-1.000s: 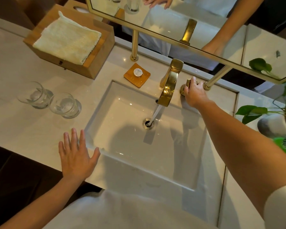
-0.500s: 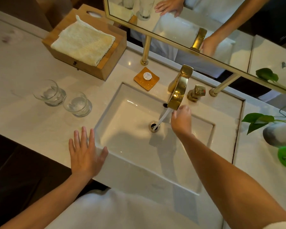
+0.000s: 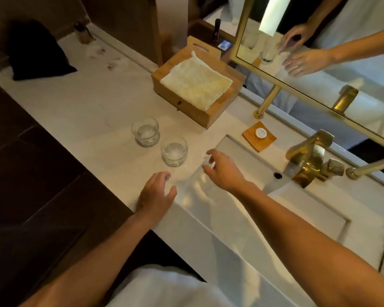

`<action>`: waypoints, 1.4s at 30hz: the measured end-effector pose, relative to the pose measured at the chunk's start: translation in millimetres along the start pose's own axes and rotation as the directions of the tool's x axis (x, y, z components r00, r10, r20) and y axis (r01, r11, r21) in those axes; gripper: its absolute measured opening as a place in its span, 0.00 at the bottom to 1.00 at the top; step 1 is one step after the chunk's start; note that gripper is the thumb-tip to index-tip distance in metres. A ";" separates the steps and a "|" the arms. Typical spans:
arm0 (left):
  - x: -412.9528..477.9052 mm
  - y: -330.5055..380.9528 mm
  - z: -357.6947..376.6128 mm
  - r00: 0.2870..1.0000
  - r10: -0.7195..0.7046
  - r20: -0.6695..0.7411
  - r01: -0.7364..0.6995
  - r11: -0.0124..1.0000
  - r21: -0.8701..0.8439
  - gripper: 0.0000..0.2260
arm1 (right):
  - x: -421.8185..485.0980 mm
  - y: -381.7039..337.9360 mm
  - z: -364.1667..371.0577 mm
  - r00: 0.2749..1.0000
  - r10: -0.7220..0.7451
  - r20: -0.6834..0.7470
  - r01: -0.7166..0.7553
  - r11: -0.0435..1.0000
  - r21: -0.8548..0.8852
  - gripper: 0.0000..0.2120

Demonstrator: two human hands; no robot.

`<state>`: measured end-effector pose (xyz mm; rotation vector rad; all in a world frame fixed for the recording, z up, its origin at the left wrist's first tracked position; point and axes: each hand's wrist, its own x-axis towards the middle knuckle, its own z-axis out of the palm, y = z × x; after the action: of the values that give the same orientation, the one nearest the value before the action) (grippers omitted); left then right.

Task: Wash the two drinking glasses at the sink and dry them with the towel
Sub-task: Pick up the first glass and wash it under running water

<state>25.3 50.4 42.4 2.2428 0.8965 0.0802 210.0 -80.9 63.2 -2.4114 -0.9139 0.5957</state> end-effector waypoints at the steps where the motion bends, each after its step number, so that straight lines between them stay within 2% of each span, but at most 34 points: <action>1: 4.2 1.1 -6.4 0.999 -0.030 -0.019 0.028 0.996 -0.083 0.18 | 6.9 -12.1 4.1 1.000 -0.004 0.016 0.003 0.999 0.035 0.30; 4: 23.2 5.1 -20.5 0.997 -0.061 -0.041 0.049 0.969 -0.243 0.27 | 24.7 -45.4 14.1 0.997 -0.031 0.069 0.021 0.991 0.131 0.47; 6: 39.0 8.3 -25.2 0.997 -0.080 0.016 0.082 0.955 -0.285 0.31 | 34.9 -61.4 22.0 0.996 -0.043 0.084 0.029 0.987 0.159 0.50; 9: 57.9 14.7 -29.1 0.987 -0.124 0.101 0.156 0.884 -0.441 0.31 | 44.1 -72.5 31.7 0.999 -0.018 0.051 0.007 0.979 0.206 0.48; 13: 65.3 18.3 -29.6 0.999 -0.033 0.041 0.046 0.925 -0.376 0.31 | 41.1 -70.5 31.5 0.999 0.030 -0.018 -0.025 0.969 0.247 0.47; 17: 64.7 25.2 -14.4 0.994 0.046 0.096 -0.011 0.941 -0.339 0.32 | 19.8 -50.6 24.7 0.987 0.135 -0.086 -0.101 0.944 0.315 0.45; 21: 60.1 44.1 18.9 0.965 0.139 0.222 -0.048 0.927 -0.373 0.34 | -18.4 -17.1 12.3 0.943 0.273 -0.190 -0.185 0.906 0.379 0.43; 25: 49.6 75.5 59.3 0.869 0.327 0.370 -0.207 0.922 -0.327 0.34 | -67.8 23.3 1.2 0.853 0.462 -0.242 -0.300 0.815 0.495 0.41; 31: 24.0 123.8 109.2 0.727 0.341 0.595 -0.149 0.926 -0.348 0.33 | -125.4 67.0 -10.8 0.720 0.659 -0.218 -0.366 0.628 0.687 0.40; 34: 14.8 139.1 126.8 0.726 0.304 0.617 -0.114 0.938 -0.328 0.34 | -133.0 80.8 -12.3 0.697 0.694 -0.179 -0.338 0.538 0.772 0.41; 37: 11.9 149.2 137.8 0.746 0.267 0.610 -0.084 0.947 -0.311 0.31 | -133.5 92.2 -15.5 0.699 0.696 -0.162 -0.312 0.501 0.808 0.37; 39: 11.1 156.2 142.7 0.763 0.257 0.593 -0.063 0.943 -0.327 0.29 | -134.2 102.8 -17.4 0.731 0.671 -0.126 -0.271 0.455 0.848 0.35; 42: 7.1 167.5 151.0 0.797 0.272 0.540 -0.128 0.949 -0.289 0.30 | -131.7 119.1 -18.7 0.792 0.610 -0.022 -0.282 0.398 0.873 0.41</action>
<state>173.1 -119.9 34.9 1.9497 0.2944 -0.3628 188.4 -256.3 38.2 -1.6903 0.2602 0.5805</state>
